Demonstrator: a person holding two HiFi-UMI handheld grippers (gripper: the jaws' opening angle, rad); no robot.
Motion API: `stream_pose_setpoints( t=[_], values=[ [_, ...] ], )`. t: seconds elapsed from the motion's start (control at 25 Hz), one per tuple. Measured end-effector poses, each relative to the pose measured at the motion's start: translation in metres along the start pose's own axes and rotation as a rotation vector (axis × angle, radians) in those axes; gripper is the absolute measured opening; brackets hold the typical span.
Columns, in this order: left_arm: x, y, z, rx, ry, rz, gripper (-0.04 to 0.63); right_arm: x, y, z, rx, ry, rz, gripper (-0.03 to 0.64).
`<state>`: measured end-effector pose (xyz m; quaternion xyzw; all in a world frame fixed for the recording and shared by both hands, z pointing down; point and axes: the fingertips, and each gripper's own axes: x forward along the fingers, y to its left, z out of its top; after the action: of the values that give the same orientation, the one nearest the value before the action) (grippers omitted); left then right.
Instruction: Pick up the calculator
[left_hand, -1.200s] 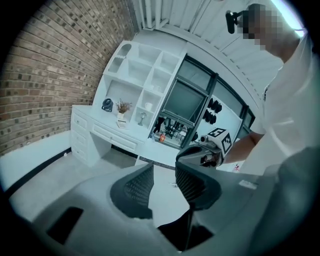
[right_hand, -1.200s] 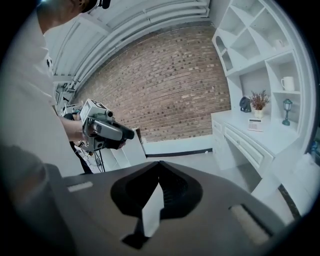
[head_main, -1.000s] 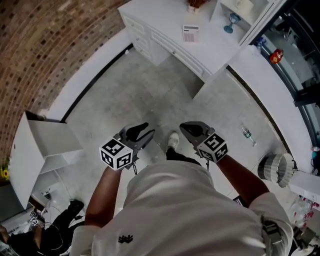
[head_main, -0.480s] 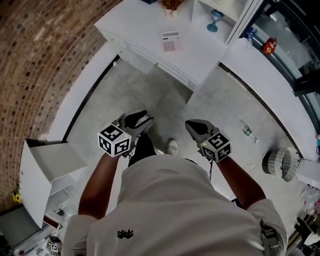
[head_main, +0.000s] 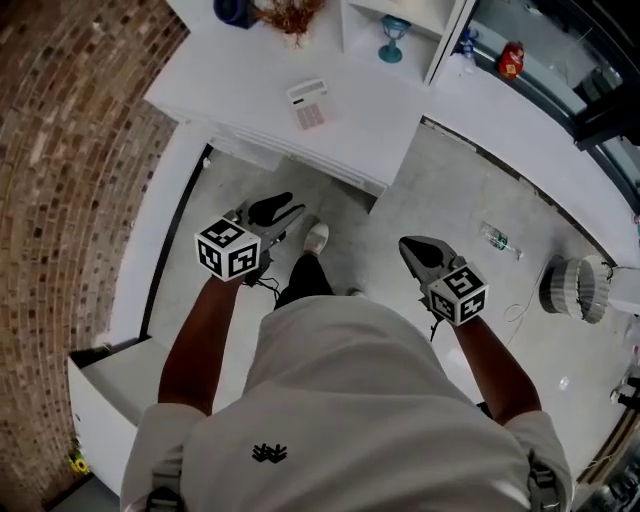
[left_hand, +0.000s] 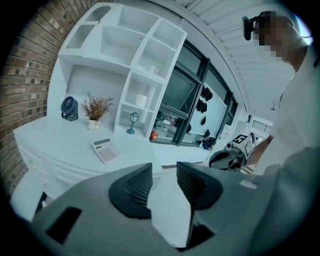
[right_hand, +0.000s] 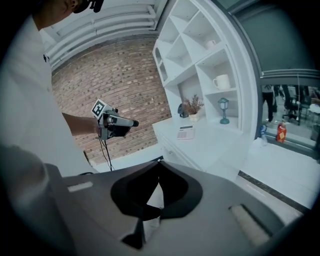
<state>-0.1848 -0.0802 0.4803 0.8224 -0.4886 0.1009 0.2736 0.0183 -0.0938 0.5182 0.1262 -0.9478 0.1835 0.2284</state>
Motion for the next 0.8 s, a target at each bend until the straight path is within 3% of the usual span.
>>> stream_pose_setpoints(
  t=[0.4, 0.8],
  values=[
    [0.066, 0.166, 0.067, 0.048, 0.077, -0.097, 0.158, 0.066, -0.041, 0.044, 0.118, 0.018, -0.184, 0.012],
    [0.148, 0.289, 0.083, 0.066, 0.202, -0.166, 0.179, 0.105, -0.061, 0.062, 0.224, 0.038, -0.331, 0.012]
  ],
)
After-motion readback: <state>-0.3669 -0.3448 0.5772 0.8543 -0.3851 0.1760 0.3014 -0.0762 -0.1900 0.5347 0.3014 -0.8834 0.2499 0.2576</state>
